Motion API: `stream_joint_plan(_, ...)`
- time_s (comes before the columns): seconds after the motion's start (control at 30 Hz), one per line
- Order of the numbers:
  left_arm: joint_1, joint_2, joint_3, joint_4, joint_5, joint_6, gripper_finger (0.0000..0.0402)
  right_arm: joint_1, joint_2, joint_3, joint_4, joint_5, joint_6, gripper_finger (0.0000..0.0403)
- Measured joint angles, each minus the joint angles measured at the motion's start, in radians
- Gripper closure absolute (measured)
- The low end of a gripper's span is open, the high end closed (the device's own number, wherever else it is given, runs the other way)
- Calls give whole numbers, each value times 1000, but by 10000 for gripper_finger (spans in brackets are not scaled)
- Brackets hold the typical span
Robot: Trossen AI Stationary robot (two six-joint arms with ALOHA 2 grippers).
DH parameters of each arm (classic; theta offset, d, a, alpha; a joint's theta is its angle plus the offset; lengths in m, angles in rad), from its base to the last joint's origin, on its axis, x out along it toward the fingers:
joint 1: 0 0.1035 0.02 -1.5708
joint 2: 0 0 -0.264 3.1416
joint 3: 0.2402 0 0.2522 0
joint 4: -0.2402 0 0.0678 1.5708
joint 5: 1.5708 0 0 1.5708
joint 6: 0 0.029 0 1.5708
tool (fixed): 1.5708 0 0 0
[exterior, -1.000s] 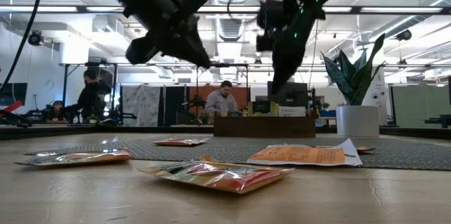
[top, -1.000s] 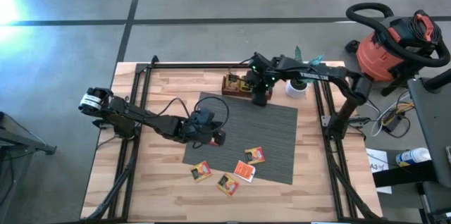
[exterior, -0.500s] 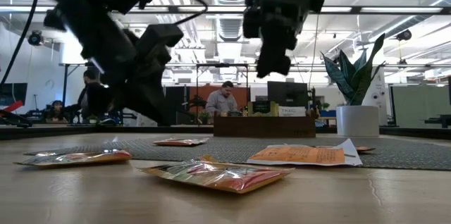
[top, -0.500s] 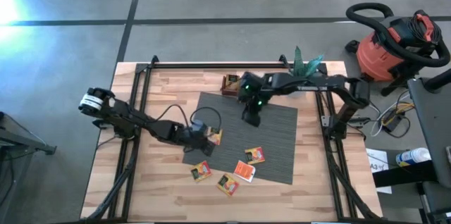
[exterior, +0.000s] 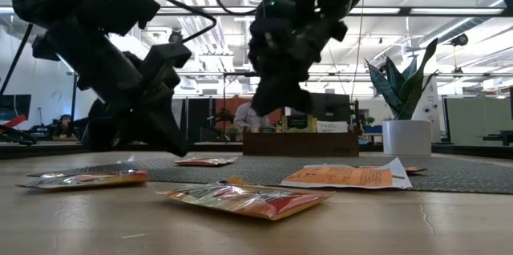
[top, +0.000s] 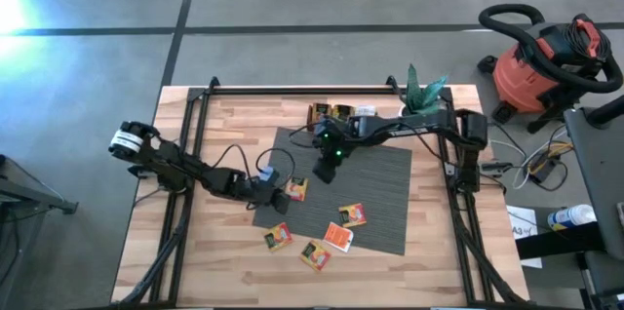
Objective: Pick & Place Tea
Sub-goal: Put the orange tea bag into the left section of the wooden organizer
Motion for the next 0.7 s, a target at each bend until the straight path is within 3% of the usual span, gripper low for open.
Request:
stream_joint_plan(0.37,48,39,-17,23,-6,-5,401,2,133,6,22,-3,49,275)
stream_joint_plan(0.7,55,41,-9,10,-6,5,401,-7,125,18,69,1,54,255)
